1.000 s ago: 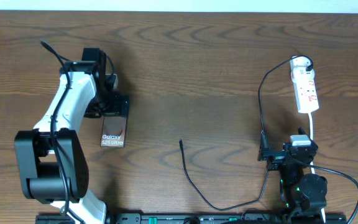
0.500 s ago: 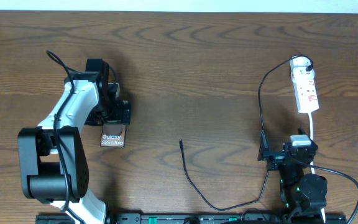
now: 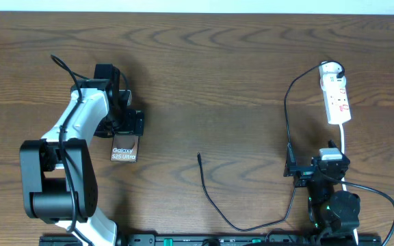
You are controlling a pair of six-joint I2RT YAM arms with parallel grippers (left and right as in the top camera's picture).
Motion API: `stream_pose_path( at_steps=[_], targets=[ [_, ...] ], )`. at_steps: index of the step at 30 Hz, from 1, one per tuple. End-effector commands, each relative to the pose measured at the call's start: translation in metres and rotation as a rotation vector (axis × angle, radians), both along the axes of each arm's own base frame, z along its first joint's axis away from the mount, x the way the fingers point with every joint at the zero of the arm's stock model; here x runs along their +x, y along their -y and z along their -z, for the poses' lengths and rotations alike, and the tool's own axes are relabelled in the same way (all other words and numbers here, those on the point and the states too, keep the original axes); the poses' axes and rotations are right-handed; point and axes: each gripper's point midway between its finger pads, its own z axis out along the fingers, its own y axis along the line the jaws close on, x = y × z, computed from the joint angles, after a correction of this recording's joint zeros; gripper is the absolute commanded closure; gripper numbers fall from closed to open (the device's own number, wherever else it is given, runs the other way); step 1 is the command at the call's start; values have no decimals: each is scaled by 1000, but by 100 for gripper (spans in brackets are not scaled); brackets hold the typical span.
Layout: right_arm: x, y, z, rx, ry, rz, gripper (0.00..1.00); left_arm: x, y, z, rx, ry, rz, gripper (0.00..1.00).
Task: Plug charger to phone and switch on socket
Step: 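Lower the left gripper around the upright phone and close on it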
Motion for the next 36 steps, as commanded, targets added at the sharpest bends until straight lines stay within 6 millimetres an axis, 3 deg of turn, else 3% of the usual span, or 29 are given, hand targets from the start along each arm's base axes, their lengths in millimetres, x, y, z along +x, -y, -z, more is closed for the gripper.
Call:
stream_pose_path(
  at_steps=[1, 9, 36],
  targets=[
    [0, 0, 1, -12, -2, -1, 1, -7, 0, 9, 2, -22, 14, 3],
    [0, 0, 1, -12, -2, -1, 1, -14, 4, 21, 2, -25, 29, 3],
    [0, 0, 1, -12, -2, -1, 1, -2, 9, 26, 26, 33, 57, 3]
  ],
)
